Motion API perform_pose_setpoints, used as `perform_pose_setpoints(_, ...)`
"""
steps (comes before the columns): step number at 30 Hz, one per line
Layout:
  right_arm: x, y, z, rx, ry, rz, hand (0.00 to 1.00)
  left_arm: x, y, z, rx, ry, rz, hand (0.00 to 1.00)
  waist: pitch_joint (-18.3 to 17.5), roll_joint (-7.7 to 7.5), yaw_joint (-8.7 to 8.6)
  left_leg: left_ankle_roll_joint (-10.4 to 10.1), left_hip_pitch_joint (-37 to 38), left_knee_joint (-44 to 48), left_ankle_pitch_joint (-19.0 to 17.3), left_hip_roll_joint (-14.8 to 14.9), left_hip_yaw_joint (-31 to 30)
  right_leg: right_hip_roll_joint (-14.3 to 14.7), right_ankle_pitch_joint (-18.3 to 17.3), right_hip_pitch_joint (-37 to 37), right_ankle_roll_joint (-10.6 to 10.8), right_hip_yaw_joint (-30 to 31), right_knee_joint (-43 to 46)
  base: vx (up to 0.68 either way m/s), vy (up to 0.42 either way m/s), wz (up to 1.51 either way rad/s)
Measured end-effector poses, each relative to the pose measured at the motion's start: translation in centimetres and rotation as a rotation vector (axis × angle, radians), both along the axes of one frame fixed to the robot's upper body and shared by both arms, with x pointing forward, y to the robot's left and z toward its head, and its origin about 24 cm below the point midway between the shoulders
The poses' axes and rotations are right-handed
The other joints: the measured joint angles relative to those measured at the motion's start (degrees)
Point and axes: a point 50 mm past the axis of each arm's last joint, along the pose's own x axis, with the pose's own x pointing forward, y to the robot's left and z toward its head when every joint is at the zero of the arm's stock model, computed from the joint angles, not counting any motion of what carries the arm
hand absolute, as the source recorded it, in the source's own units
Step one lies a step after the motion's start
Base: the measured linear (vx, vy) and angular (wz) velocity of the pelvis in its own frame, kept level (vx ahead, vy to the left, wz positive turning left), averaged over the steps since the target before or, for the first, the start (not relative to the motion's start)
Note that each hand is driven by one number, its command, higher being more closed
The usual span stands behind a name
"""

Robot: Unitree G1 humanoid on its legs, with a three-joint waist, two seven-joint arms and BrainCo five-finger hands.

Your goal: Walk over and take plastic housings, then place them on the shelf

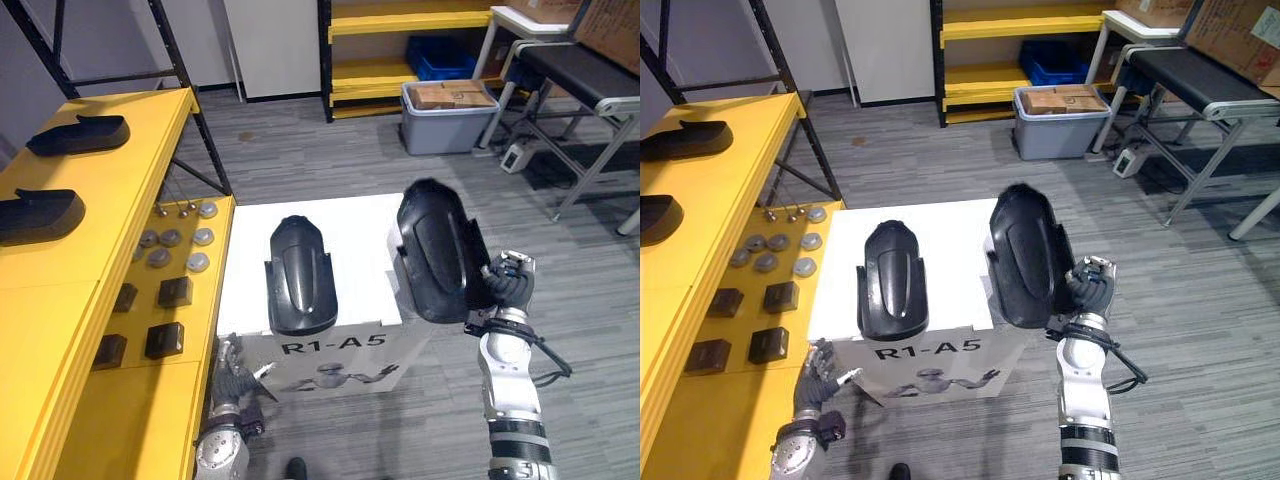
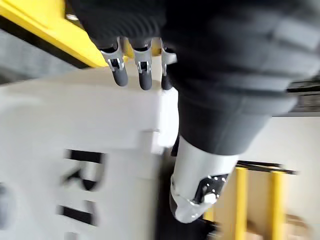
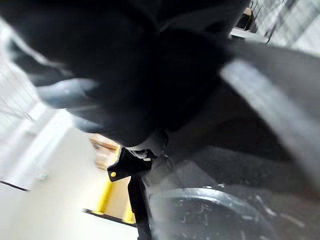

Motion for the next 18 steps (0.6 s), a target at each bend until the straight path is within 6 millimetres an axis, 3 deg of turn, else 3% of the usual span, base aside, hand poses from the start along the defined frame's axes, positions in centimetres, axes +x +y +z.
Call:
perform_pose_setpoints(3,-0.1,1.7,1.1,0.014,-0.063,0.051,1.0,0.9,-1.4,2.7,-0.017,-0.141,-0.051,0.0,-0.08,0.12,0.08,0.07,0.1,0.01,0.05,-0.04,-0.11,-0.04,0.0,0.23,0.0,-0.17,-0.07,0.0,0.001,0.01)
perform_pose_setpoints(10,0.0,6.2,2.1,-0.014,-0.12,0.231,1.0,3.1,-6.4,5.2,-0.123,-0.263,-0.244,0.0,-0.95,0.93,0.04,0.14,0.52,0.0,0.1,-0.02,-0.32,0.01,-0.01,0.79,0.01,-0.37,-0.06,0.0,0.001,0.02)
perform_pose_setpoints(18,-0.5,10.4,2.6,-0.021,-0.154,0.413,1.0,4.4,-8.8,5.5,-0.199,-0.26,-0.325,0.0,-3.07,1.18,0.0,0.22,0.92,-0.01,0.17,0.02,-0.02,0.06,-0.01,0.76,0.01,0.02,0.24,0.0,0.0,-0.01)
